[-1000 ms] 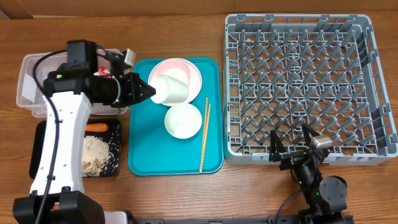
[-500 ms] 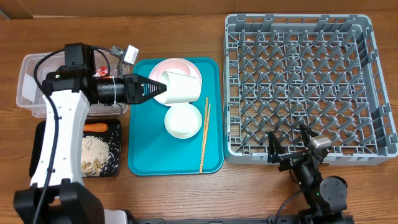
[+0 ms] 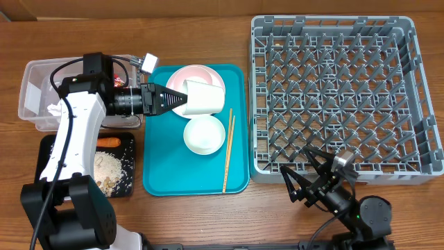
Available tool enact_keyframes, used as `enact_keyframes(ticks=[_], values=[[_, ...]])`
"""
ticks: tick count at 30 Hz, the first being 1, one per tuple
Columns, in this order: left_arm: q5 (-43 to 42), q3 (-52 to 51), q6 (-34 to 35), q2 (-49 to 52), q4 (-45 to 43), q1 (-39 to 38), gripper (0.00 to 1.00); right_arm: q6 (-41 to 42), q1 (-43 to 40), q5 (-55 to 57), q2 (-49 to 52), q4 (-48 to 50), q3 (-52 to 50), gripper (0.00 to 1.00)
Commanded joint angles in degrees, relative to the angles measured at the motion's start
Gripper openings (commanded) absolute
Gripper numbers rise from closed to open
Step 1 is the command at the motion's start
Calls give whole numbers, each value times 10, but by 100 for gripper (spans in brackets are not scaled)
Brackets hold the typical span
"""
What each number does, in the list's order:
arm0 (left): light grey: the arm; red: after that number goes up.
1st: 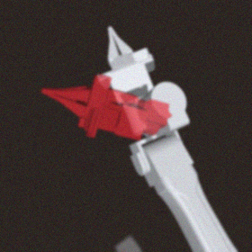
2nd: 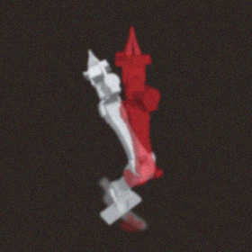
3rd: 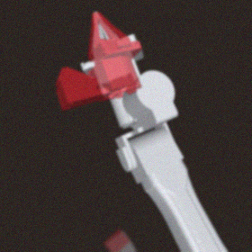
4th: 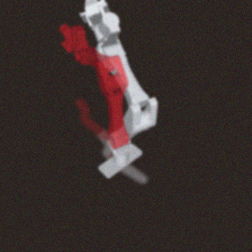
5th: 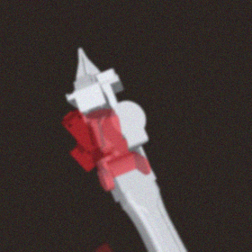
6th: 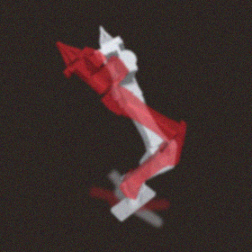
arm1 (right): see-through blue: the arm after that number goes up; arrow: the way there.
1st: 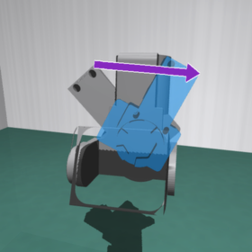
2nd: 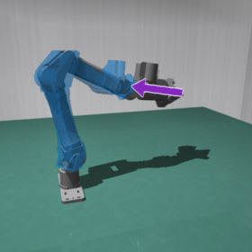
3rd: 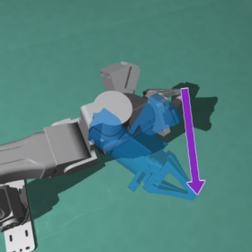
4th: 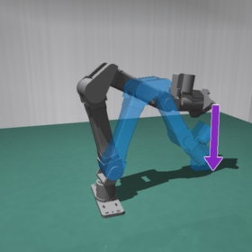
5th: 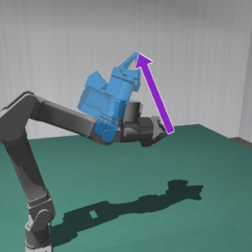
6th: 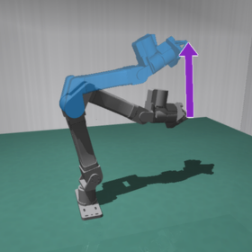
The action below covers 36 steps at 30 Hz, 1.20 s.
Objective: Sort waste into correct bins and load items into the dishwasher
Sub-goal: 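Hold the cup out sideways while moving the right gripper toward it, then close the right gripper around the cup's base beside the left gripper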
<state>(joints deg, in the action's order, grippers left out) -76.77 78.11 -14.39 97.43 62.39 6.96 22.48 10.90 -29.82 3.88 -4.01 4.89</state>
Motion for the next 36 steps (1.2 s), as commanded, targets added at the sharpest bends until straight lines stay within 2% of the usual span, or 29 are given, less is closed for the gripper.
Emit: enact_keyframes(ticks=[1, 8, 18, 26, 32, 36], values=[[-23, -3, -19, 3, 0, -19, 4, 33, 0, -36, 45, -11, 75, 100], [-23, -3, -19, 3, -10, -78, 4, 28, 0, -55, 220, -78, 207, 100], [-23, -3, -19, 3, -16, -102, 4, 29, 0, -259, 487, -108, 349, 100], [-23, -3, -19, 3, -16, -108, 4, 30, -2, -315, 622, 14, 359, 100], [-22, -3, -18, 3, -43, -111, 4, 30, 0, -468, 658, 192, 359, 100], [-24, -3, -6, 4, -44, -111, 4, 14, 0, -472, 660, 217, 359, 100]])
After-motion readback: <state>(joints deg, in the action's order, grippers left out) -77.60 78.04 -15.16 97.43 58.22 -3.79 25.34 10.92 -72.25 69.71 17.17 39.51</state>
